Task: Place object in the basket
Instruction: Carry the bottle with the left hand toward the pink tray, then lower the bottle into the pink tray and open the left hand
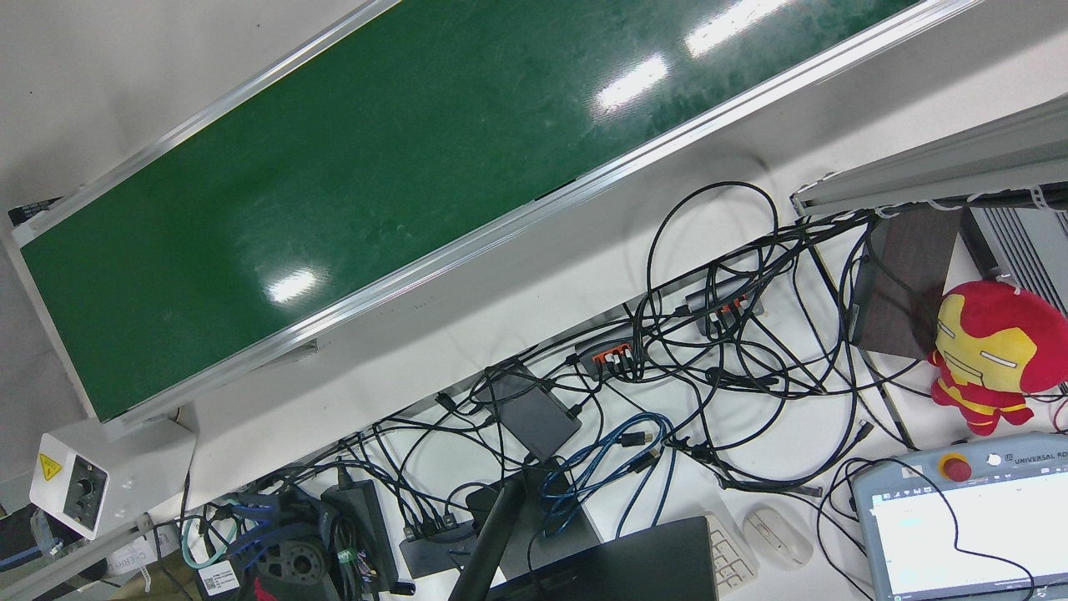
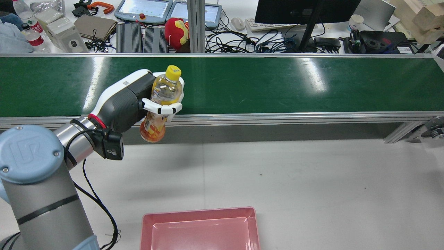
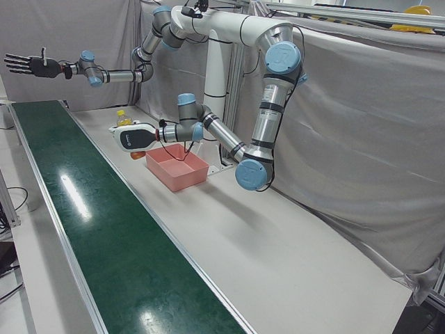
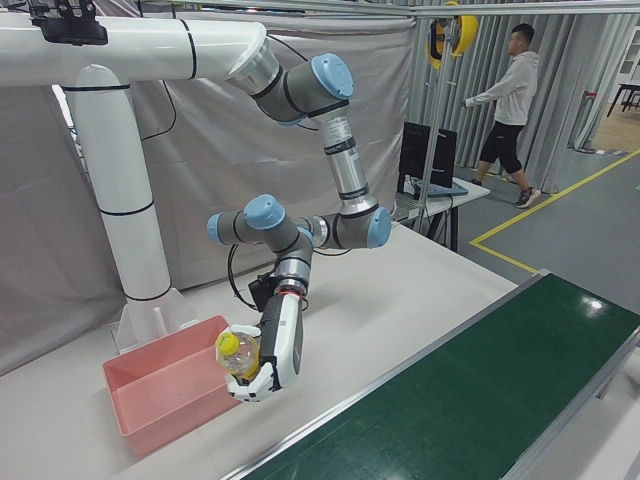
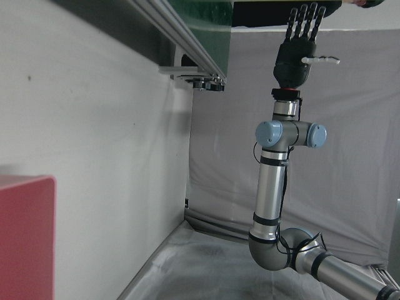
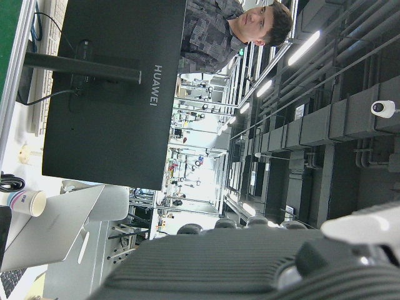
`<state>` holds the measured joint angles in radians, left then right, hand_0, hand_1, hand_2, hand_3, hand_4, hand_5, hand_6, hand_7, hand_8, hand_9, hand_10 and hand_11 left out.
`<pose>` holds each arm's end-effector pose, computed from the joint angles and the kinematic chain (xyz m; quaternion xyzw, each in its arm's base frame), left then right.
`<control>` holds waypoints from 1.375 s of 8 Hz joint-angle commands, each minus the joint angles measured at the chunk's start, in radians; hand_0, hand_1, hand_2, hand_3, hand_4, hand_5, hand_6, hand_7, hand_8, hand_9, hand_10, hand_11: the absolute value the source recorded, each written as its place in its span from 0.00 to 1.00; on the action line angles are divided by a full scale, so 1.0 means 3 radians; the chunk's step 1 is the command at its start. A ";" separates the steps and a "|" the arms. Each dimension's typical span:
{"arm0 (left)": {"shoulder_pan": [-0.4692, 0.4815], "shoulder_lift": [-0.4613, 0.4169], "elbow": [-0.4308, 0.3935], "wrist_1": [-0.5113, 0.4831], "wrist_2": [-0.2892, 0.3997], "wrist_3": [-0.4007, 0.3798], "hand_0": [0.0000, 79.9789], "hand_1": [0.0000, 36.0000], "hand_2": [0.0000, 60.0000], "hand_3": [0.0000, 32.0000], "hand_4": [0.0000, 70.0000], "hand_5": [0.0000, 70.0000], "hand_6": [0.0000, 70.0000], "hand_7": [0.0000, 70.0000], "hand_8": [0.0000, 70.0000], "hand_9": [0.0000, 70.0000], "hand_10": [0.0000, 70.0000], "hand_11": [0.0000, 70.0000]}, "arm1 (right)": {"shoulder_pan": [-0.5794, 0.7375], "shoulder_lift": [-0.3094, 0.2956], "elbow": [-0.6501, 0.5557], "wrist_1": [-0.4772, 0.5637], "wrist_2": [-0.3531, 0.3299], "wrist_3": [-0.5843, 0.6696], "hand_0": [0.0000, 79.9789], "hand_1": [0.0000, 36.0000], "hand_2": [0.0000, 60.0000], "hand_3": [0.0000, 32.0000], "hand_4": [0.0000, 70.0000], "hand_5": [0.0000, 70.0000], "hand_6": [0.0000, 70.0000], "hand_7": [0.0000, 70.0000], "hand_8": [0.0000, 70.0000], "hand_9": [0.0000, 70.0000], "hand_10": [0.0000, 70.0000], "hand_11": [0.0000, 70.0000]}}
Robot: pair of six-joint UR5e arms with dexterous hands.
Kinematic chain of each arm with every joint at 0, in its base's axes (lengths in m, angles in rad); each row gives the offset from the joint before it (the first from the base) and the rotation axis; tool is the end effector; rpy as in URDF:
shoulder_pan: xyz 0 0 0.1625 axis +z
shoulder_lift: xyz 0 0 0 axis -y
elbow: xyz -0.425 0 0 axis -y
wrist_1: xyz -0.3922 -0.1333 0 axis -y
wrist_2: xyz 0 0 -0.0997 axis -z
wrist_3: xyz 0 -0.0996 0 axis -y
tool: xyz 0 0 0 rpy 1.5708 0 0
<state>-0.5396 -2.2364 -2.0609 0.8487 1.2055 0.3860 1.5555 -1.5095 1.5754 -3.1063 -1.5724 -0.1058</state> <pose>0.3760 -0.4220 0.2048 -0.1498 0.7866 -0.5364 0.2667 0.1251 -0.5285 0.6500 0.0330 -0.7412 0.6692 0.0412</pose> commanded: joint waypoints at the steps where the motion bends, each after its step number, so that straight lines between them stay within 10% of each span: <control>1: 0.0630 -0.0006 -0.0283 0.0249 -0.0004 0.0288 0.62 0.63 1.00 0.00 0.49 1.00 0.96 1.00 1.00 1.00 1.00 1.00 | 0.0000 0.0000 0.0000 0.0000 0.0000 0.0000 0.00 0.00 0.00 0.00 0.00 0.00 0.00 0.00 0.00 0.00 0.00 0.00; 8: 0.1359 0.0219 -0.0028 -0.0073 -0.0035 0.0606 0.62 0.55 1.00 0.00 0.49 1.00 0.88 0.92 0.95 1.00 0.98 1.00 | 0.0000 0.0000 -0.0005 0.0000 0.0000 0.0000 0.00 0.00 0.00 0.00 0.00 0.00 0.00 0.00 0.00 0.00 0.00 0.00; 9: 0.1354 0.0235 -0.0058 -0.0078 -0.0020 0.0605 0.59 0.33 0.63 0.00 0.39 1.00 0.61 0.66 0.71 0.87 0.75 1.00 | 0.0000 0.0000 -0.0005 0.0000 0.0000 0.0000 0.00 0.00 0.00 0.00 0.00 0.00 0.00 0.00 0.00 0.00 0.00 0.00; 10: 0.1359 0.0260 -0.0155 0.0155 -0.0010 0.0605 0.57 0.26 0.37 0.00 0.24 0.81 0.27 0.42 0.45 0.57 0.55 0.78 | 0.0000 0.0000 -0.0005 0.0000 0.0000 0.0000 0.00 0.00 0.00 0.00 0.00 0.00 0.00 0.00 0.00 0.00 0.00 0.00; 11: 0.1354 0.0286 -0.0358 0.0385 -0.0010 0.0610 0.54 0.06 0.00 0.00 0.17 0.78 0.16 0.27 0.34 0.43 0.41 0.60 | 0.0000 0.0000 -0.0005 0.0000 0.0000 0.0000 0.00 0.00 0.00 0.00 0.00 0.00 0.00 0.00 0.00 0.00 0.00 0.00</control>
<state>-0.1328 -2.1663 -2.0881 0.8541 1.1989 0.5679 1.5553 -1.5095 1.5739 -3.1063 -1.5723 -0.1058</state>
